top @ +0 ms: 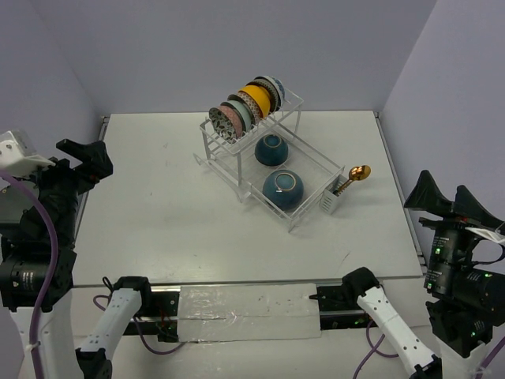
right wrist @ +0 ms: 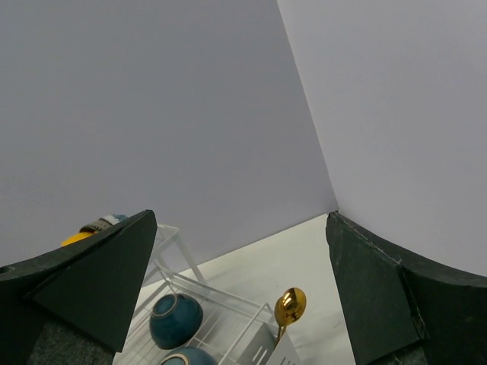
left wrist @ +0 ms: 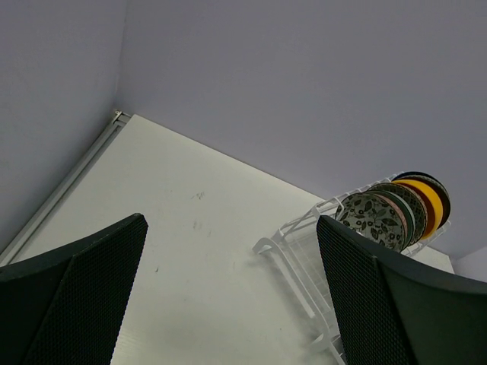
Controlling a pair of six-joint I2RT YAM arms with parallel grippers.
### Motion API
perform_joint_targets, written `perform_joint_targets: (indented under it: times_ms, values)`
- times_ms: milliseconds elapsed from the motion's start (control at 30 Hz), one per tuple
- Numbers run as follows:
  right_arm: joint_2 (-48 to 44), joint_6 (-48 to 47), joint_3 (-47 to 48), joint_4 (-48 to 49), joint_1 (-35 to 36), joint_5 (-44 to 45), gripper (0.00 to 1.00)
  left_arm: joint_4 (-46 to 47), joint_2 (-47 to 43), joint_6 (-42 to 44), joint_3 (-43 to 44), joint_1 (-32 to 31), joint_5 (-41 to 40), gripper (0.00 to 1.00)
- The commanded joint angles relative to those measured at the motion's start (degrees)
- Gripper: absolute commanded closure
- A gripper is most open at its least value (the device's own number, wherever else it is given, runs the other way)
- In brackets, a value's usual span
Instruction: Load the bowls into the dish rack
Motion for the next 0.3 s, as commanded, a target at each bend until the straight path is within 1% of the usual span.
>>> perform_joint_targets:
  times_ms: [0, 267]
  values:
    - [-2.6, -1.1, -0.4, 0.5, 3.4, 0.7, 0.0, 2.1, 1.0, -1.0, 0.0, -0.2, 1.2, 0.01]
    - [-1.8, -0.6, -0.9, 0.5, 3.7, 0.3, 0.0, 2.2, 0.7, -0.3, -1.9, -0.2, 0.4, 0.01]
